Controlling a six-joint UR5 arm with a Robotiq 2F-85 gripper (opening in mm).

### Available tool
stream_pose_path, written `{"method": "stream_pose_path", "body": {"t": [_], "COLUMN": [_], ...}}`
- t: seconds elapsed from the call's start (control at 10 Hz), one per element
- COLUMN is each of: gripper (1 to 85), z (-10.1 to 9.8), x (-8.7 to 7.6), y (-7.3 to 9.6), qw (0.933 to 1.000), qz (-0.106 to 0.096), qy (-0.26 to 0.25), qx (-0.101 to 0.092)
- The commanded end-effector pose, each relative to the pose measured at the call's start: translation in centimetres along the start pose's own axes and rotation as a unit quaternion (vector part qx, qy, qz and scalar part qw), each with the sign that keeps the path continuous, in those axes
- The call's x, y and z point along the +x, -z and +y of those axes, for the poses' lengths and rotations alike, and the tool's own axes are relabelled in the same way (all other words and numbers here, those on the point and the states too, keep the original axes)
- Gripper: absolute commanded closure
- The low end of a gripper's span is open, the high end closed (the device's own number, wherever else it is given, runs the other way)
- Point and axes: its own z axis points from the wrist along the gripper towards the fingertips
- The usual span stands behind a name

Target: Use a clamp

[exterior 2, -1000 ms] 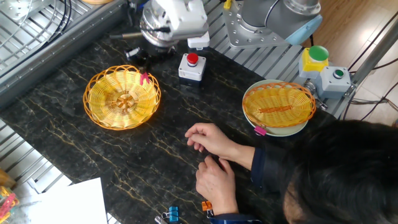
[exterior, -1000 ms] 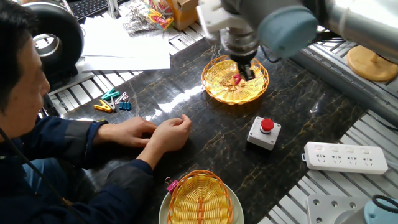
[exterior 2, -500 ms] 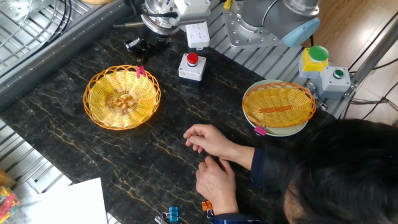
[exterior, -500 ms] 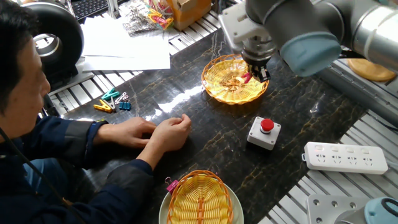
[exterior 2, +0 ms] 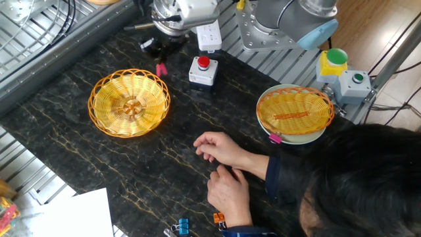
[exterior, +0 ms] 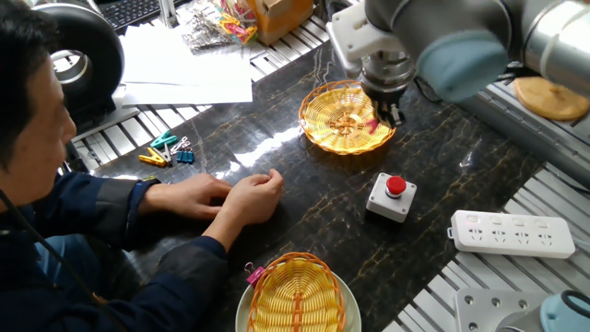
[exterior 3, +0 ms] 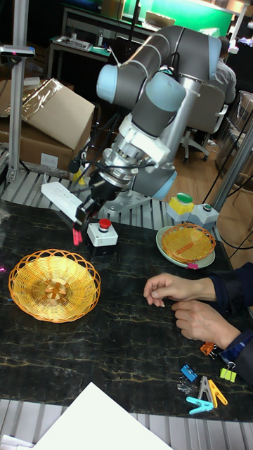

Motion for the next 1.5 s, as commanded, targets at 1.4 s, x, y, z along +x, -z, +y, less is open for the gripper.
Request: {"method": "stream_pose_path", "body": {"t": [1.4], "gripper": [84.7], "z": [-2.9], "x": [1.7], "y": [-4.1], "qw": [0.9907], "qz": [0.054], "qy": [0.103], "qx": [0.070]}}
